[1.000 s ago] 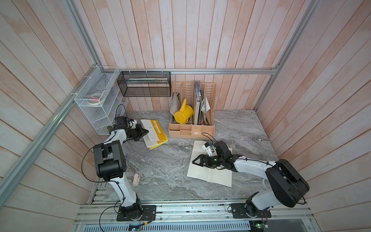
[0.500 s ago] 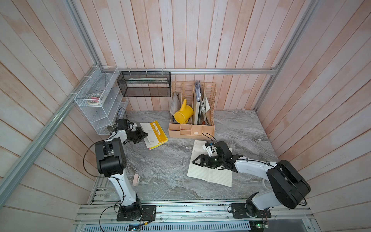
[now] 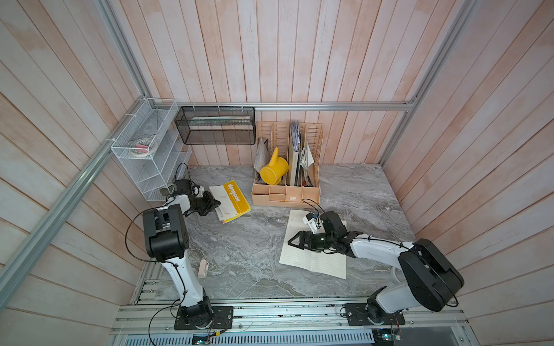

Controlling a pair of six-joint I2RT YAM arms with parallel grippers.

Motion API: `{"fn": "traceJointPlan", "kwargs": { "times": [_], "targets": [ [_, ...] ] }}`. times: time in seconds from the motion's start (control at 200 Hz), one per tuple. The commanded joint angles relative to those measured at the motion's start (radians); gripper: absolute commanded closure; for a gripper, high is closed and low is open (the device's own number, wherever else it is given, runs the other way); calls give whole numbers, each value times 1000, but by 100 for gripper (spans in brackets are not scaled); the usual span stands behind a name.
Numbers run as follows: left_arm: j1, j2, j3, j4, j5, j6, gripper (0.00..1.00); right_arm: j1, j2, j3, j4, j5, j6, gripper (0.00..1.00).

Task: Close the notebook
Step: Place the notebook at the notebook.

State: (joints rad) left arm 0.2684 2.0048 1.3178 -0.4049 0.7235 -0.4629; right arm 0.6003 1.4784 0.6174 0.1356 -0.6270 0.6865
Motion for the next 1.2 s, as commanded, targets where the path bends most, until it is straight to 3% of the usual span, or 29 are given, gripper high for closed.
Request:
{"fn": "traceJointPlan", "kwargs": {
  "times": [0.0,0.16,0.4,0.585,1.195],
  "targets": [
    [6,21,-14,-6,-21,21,100,-4,-23,-11,-4,-3,-5,2],
    [7,26,-7,-18,-38,25,100,-4,-26,-12,-3,-3,-4,2],
    [8,32,-6,-34,-55,30,92,-5,-20,-4,-3,-7,-4,2],
    [8,32,-4,-42,-61,35,79,-4,-18,0,-7,-8,-7,2],
    [7,-44,30,-110,-87,41,66,-2,-11,4,-1,-12,-2,2]
  ]
}}
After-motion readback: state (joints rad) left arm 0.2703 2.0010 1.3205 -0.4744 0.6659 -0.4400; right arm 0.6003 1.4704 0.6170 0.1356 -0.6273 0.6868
